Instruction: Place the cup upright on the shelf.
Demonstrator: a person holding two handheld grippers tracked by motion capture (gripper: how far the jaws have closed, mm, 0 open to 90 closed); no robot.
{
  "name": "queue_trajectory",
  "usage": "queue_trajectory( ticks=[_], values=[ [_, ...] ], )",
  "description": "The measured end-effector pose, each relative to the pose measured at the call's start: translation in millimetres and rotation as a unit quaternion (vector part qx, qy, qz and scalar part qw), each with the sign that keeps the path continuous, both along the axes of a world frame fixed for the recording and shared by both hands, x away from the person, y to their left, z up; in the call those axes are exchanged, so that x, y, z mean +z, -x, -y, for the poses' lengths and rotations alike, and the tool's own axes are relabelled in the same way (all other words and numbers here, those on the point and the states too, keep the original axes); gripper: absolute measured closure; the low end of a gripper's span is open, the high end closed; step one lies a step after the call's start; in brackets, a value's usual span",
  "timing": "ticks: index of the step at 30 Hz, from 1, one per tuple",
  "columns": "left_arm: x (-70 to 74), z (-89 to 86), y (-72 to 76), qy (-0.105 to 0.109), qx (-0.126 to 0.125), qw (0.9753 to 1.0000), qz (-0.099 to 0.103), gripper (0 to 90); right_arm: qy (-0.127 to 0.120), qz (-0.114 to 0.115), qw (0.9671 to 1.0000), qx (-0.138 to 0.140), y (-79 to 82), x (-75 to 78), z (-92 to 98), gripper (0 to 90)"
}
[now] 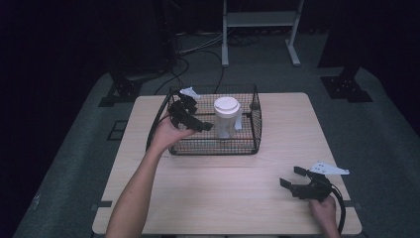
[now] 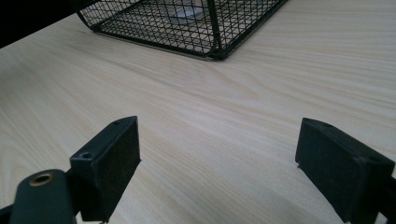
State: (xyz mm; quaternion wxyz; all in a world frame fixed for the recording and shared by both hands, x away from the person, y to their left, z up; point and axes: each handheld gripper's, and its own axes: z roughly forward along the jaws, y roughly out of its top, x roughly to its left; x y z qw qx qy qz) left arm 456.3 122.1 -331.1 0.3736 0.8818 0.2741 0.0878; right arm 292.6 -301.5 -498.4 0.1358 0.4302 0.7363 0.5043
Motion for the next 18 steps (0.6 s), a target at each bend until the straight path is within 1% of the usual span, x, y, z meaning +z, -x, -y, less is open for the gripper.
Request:
queue_trajectory(
  ticks=[2,6,11,13,15,18],
  values=[
    [-1.8,-2.6,2.5,0.002,0.001,1.0,-0.002,1.5,0.001,-0.001,1.0,-0.001,0.2,0.1,-0.3,12.9],
    [-5.4,-7.9,8.3,0.007,0.005,1.0,0.001,1.5,0.002,-0.001,1.0,-0.001,0.6,0.0,-0.6,12.9],
    [-9.8,-14.3,14.8,0.009,0.004,0.9999,-0.003,1.5,0.003,0.0,1.0,-0.003,0.7,-0.1,-0.6,12.9],
    [-10.6,-16.9,18.0,0.014,0.004,0.9999,0.0,1.5,0.004,0.001,1.0,-0.003,0.9,-0.1,-0.7,12.9],
    [-11.1,-18.6,20.9,0.012,0.003,0.9999,0.002,1.5,0.005,0.0,1.0,-0.003,1.1,-0.1,-1.1,12.9],
    [-10.7,-21.8,25.5,0.015,0.003,0.9999,0.003,1.5,0.007,0.0,1.0,-0.003,1.1,-0.1,-1.5,12.9]
  ],
)
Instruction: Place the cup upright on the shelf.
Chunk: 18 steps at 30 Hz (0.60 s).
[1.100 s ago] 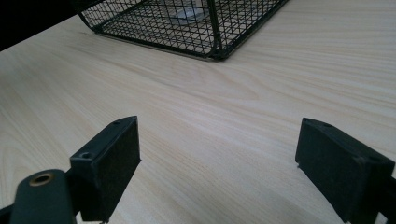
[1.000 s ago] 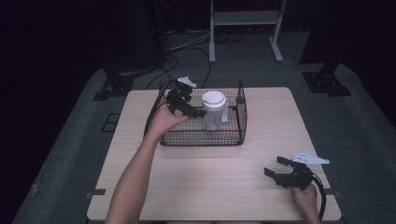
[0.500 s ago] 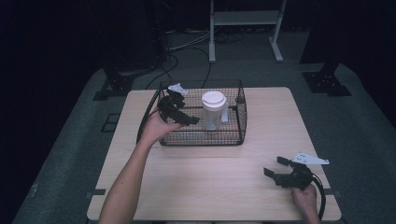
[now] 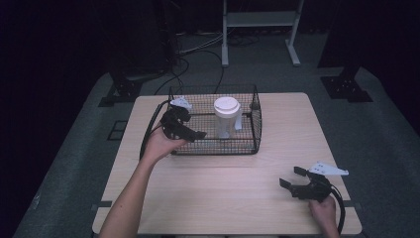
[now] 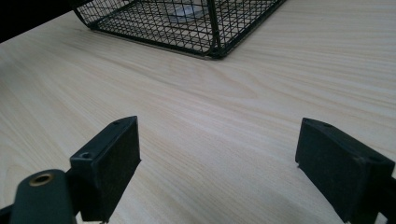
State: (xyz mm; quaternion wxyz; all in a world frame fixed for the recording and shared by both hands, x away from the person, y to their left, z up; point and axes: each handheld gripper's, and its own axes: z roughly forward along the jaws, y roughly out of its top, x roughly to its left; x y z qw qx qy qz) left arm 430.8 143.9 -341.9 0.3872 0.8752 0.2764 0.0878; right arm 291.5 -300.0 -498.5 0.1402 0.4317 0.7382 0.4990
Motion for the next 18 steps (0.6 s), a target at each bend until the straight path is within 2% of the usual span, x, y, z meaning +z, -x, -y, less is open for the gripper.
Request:
queue_trajectory(
  ticks=[5,9,12,14,16,18],
  values=[
    [-0.3,-7.4,9.7,0.003,-0.002,1.0,0.008,1.5,0.002,0.0,1.0,0.0,0.0,-0.1,-0.3,12.9],
    [-5.5,-10.3,18.8,0.016,-0.001,0.9999,0.006,1.5,0.004,0.001,1.0,0.0,0.2,-0.1,-0.7,12.9],
    [-9.9,-12.7,24.4,0.009,-0.005,0.9999,0.008,1.5,0.006,0.002,1.0,0.0,0.3,-0.2,-1.0,12.9],
    [-11.6,-15.9,27.5,0.012,-0.003,0.9999,0.006,1.5,0.007,0.003,1.0,0.0,0.1,-0.4,-1.0,12.9],
    [-11.3,-20.4,31.1,0.015,-0.002,0.9998,0.014,1.5,0.008,0.002,1.0,-0.001,0.1,-0.3,-1.2,12.9],
    [-10.5,-24.3,35.1,0.026,-0.002,0.9995,0.017,1.5,0.009,0.001,1.0,-0.001,0.3,-0.3,-1.4,12.9]
  ],
)
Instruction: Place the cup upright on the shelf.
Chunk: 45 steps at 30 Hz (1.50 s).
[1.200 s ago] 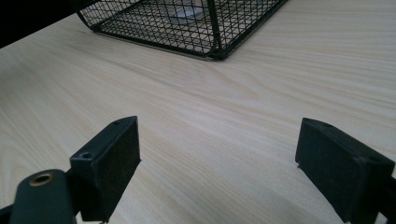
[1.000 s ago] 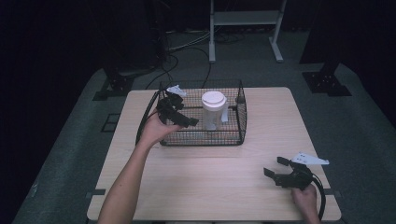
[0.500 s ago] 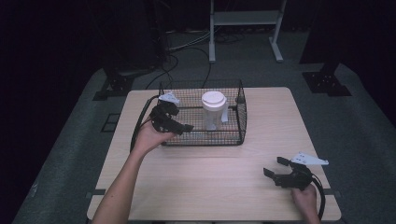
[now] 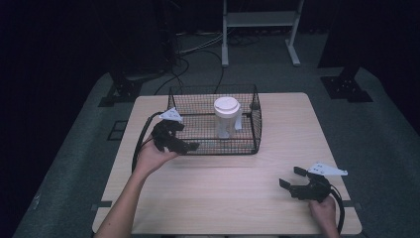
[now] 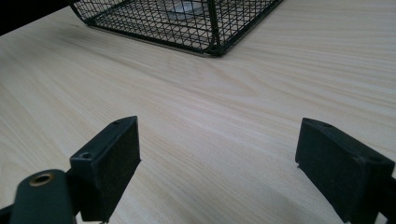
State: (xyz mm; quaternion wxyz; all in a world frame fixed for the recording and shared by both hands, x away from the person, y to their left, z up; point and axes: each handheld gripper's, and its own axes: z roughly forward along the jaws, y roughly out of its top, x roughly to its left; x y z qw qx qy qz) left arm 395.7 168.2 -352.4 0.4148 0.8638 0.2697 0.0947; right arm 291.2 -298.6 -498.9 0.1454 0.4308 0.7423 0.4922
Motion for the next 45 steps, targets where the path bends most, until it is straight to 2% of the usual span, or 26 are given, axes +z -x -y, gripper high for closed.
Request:
queue_trajectory(
  ticks=[6,8,19,27,30,42,45],
  values=[
    [-0.6,-6.4,14.2,0.003,-0.004,0.9999,0.011,1.5,0.0,-0.002,1.0,0.0,-0.1,0.1,-0.5,12.9],
    [-3.8,-7.6,20.6,-0.004,-0.004,0.9998,0.018,1.6,0.001,-0.004,1.0,0.0,-0.1,0.1,-0.5,12.9],
    [-21.8,-16.4,41.0,-0.007,-0.007,0.9998,0.016,1.6,0.007,-0.007,0.9999,0.005,-0.1,0.2,-1.5,12.9],
    [-33.5,-24.3,50.0,0.01,-0.002,0.9998,0.015,1.6,0.01,-0.008,0.9999,0.009,-0.1,0.1,-1.9,12.9],
    [-38.4,-27.8,52.6,0.011,0.002,0.9999,0.01,1.5,0.013,-0.007,0.9999,0.008,-0.1,0.1,-2.1,12.9],
    [-52.0,-39.8,64.7,0.018,0.016,0.9996,0.013,1.5,0.014,-0.007,0.9998,0.009,0.3,0.2,-2.4,12.9],
    [-55.7,-42.8,67.1,0.027,0.021,0.9993,0.011,1.5,0.015,-0.006,0.9998,0.009,0.4,0.1,-2.7,12.9]
  ],
)
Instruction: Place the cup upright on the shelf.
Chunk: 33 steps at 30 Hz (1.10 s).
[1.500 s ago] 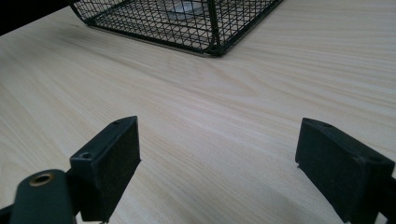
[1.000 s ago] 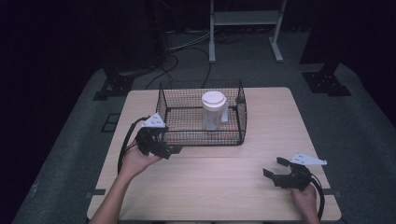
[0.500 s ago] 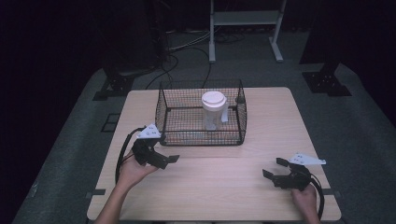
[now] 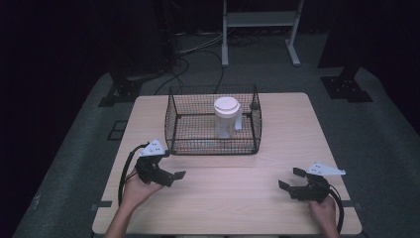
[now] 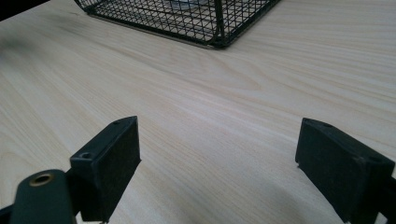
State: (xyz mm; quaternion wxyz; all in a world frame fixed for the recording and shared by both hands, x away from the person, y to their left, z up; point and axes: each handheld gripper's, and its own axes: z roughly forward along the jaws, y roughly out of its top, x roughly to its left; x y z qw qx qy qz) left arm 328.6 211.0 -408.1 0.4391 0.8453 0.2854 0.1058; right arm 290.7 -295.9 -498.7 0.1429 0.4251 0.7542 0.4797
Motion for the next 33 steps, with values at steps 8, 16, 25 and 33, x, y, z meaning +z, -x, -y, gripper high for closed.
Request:
queue_trajectory(
  ticks=[8,16,25,33],
  values=[
    [-8.9,-6.4,5.4,0.0,0.006,1.0,-0.003,1.5,0.001,0.004,1.0,-0.002,0.5,-0.1,-0.3,12.9],
    [-16.5,-14.7,10.1,0.014,0.017,0.9997,-0.007,1.5,0.001,0.006,1.0,-0.007,0.8,-0.3,-0.3,12.9],
    [-26.9,-20.0,16.3,0.012,0.024,0.9996,-0.007,1.5,0.003,0.007,0.9999,-0.008,0.9,-0.3,-0.4,12.9],
    [-31.8,-25.7,23.4,0.02,0.031,0.9993,-0.004,1.5,0.004,0.007,0.9999,-0.008,1.0,-0.3,-0.4,12.9]
  ],
)
